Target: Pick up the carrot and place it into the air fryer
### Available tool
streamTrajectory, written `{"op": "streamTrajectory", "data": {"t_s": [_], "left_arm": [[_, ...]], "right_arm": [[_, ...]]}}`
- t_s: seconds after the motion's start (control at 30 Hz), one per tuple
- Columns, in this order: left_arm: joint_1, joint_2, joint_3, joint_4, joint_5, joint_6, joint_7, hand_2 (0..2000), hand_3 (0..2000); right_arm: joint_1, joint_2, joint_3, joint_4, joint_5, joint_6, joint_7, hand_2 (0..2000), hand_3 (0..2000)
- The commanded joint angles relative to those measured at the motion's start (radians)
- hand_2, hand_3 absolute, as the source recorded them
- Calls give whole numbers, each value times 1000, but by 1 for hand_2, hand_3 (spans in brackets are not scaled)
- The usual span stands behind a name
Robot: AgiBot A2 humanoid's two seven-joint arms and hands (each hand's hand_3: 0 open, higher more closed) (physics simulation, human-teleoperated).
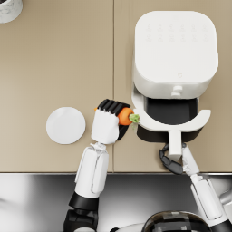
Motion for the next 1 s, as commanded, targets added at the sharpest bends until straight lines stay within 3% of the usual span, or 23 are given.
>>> {"op": "streamTrajectory", "data": {"t_s": [0.03,0.1,0.2,0.23,0.27,0.3,0.33,0.37,0.4,0.6,0.63,0.67,0.8,0.9,0.97,1.0], "left_arm": [[112,59,63,76,0,0,0,2000,2000],[167,96,118,155,0,0,0,2000,2000],[226,155,201,238,0,0,0,2000,2000],[236,166,231,257,0,0,0,2000,2000],[251,184,269,289,0,0,0,2000,2000],[438,16,630,332,0,0,0,2000,2000],[339,181,397,386,-1,1,0,2000,2000],[455,90,623,417,0,-2,-1,2000,2000],[382,178,476,423,0,-3,-1,2000,2000],[357,187,585,476,0,-6,-2,2000,2000],[353,188,589,490,0,-6,-2,639,1673],[342,181,590,484,1,5,-2,0,1347],[261,104,547,371,0,-9,-1,0,40],[159,37,369,243,-1,-18,-6,0,0],[45,38,181,146,0,84,-17,0,0],[7,38,119,105,1,100,-19,0,0]], "right_arm": [[-77,85,97,244,1,54,5,2000,2000],[-113,139,127,324,1,109,18,2000,2000],[-167,241,181,468,2,120,18,2000,2000],[-147,202,50,215,2,118,17,2000,2000],[-160,226,56,236,2,124,18,2000,2000],[-169,243,60,250,2,126,16,2000,2000],[-174,254,64,258,2,124,16,2000,2000],[-177,262,66,265,2,127,13,2000,2000],[-179,268,67,270,2,127,11,2000,2000],[-183,280,72,280,2,121,4,2000,2000],[-183,280,72,280,2,120,4,2000,2000],[-183,280,72,280,2,120,4,2000,2000],[-185,283,73,283,2,120,3,2000,2000],[-186,283,73,284,2,120,4,2000,2000],[-193,288,69,289,1,157,11,2000,2000],[-195,290,66,289,0,178,16,2000,2000]]}}
